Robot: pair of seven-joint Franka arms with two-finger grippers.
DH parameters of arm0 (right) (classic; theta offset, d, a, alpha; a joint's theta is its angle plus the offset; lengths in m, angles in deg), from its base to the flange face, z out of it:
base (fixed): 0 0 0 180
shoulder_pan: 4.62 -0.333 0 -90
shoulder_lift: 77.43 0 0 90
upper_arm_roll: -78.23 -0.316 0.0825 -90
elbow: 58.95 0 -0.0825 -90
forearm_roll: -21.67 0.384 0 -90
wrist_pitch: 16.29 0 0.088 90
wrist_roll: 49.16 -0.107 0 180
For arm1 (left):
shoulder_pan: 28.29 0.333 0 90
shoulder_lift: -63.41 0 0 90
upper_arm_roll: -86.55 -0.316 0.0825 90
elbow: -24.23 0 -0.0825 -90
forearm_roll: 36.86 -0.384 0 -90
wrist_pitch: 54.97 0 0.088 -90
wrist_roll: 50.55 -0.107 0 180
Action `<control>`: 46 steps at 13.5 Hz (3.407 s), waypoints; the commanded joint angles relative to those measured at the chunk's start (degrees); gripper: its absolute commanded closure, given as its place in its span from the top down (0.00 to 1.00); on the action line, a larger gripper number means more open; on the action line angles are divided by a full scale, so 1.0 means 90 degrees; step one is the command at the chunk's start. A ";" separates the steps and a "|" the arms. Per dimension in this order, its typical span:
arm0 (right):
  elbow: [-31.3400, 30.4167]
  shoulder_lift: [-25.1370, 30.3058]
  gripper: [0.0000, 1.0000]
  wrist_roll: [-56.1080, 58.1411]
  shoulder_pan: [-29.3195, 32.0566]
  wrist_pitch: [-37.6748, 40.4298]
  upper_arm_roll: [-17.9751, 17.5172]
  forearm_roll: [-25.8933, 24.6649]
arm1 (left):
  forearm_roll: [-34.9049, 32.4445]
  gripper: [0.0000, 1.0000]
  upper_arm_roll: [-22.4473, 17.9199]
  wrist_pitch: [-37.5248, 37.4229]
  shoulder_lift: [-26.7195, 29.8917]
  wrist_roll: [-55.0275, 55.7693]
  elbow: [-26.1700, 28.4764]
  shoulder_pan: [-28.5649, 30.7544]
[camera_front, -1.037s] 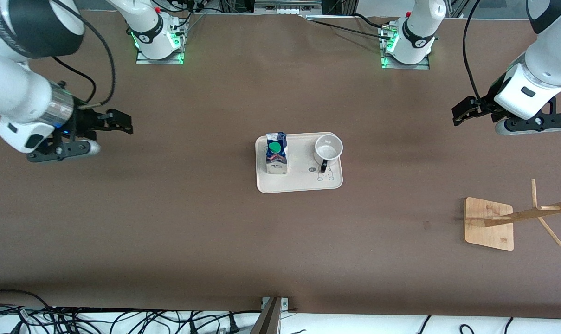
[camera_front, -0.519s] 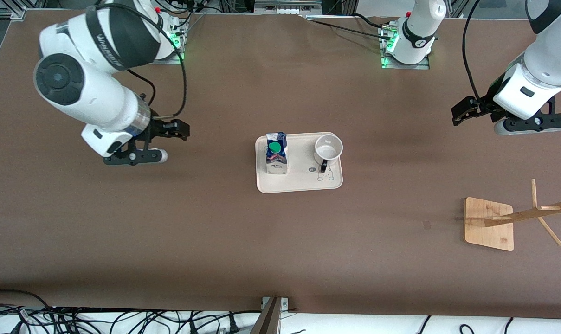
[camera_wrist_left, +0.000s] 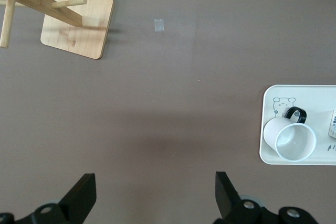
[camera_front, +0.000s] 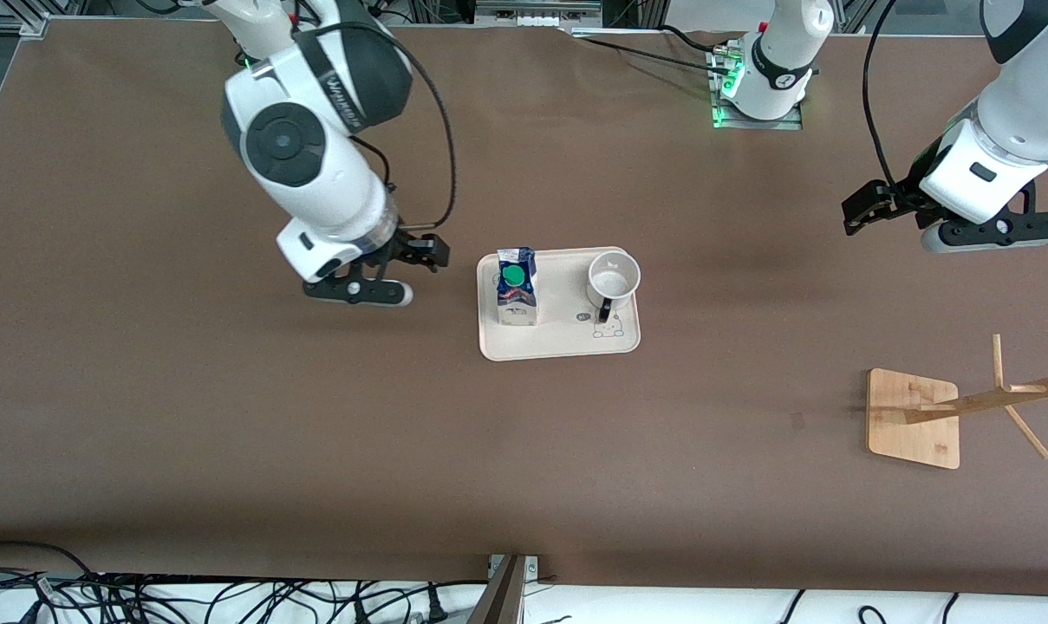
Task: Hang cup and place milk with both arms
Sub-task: 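Lower the right gripper over the blue milk carton and align, then close the right gripper on the milk carton and lift it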
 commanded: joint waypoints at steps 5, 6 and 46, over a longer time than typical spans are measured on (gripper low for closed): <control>0.0177 -0.0435 1.00 -0.1191 -0.0597 -0.0508 0.0048 -0.0018 | -0.0078 1.00 0.0019 0.0054 0.0010 -0.0016 0.0027 -0.0012; 0.0187 -0.0474 1.00 -0.1201 -0.0675 -0.0508 0.0058 -0.0037 | -0.0078 1.00 0.0019 0.0054 0.0010 -0.0016 0.0027 -0.0022; 0.0548 -0.1490 0.61 -0.1250 -0.1886 -0.0840 0.0683 -0.0086 | 0.0312 1.00 0.0009 -0.0249 -0.0039 -0.0191 -0.0500 0.0534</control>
